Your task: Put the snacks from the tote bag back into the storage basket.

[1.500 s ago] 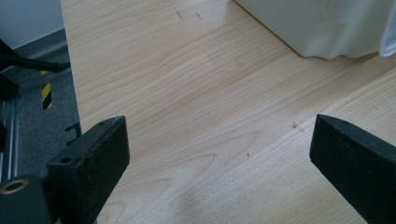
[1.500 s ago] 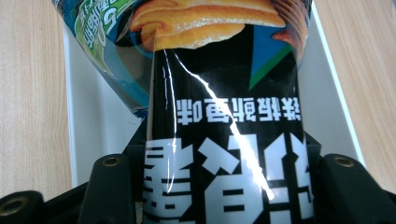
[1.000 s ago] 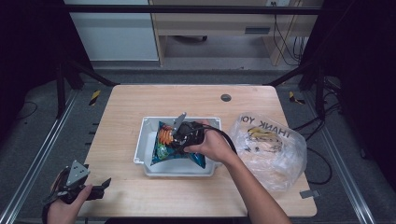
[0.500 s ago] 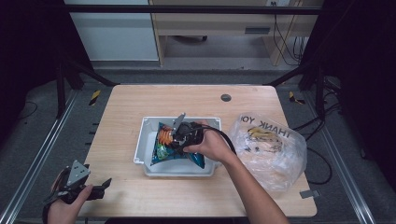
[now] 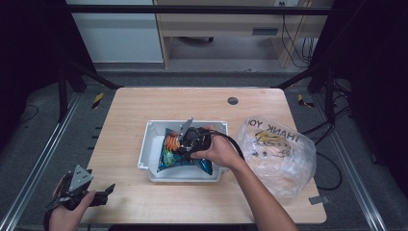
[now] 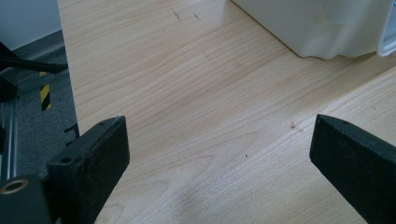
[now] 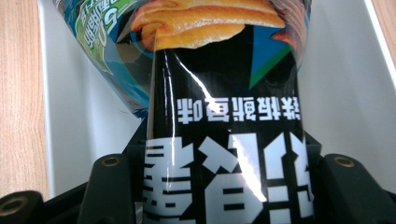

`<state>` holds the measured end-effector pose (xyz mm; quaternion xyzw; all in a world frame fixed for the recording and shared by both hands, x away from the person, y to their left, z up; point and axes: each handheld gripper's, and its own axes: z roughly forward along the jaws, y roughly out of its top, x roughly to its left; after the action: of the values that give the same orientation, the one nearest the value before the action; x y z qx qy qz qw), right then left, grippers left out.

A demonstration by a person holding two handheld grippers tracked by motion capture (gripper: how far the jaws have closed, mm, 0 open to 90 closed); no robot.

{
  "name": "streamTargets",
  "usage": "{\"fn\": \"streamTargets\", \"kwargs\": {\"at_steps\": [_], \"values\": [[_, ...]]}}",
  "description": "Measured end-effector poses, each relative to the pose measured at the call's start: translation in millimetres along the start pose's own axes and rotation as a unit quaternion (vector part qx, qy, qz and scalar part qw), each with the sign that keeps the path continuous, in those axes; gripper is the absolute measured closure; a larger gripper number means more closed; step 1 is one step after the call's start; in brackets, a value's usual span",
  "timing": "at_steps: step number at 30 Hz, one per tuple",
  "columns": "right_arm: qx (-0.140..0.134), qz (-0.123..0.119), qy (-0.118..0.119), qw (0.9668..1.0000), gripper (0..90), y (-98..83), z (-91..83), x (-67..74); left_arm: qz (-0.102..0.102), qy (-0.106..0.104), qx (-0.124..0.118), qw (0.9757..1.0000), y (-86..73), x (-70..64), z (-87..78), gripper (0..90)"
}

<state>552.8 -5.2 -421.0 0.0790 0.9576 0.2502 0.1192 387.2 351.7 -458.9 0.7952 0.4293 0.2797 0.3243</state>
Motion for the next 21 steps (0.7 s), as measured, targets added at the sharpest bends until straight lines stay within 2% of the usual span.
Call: {"fn": "streamTargets", "kwargs": {"at_steps": [21], "values": [[0.002, 0.014, 0.003, 0.9999, 42.9, -3.9, 0.0, -2.5, 0.001, -0.002, 0.0, 1.0, 0.2, -0.9, 0.6, 4.5]]}}
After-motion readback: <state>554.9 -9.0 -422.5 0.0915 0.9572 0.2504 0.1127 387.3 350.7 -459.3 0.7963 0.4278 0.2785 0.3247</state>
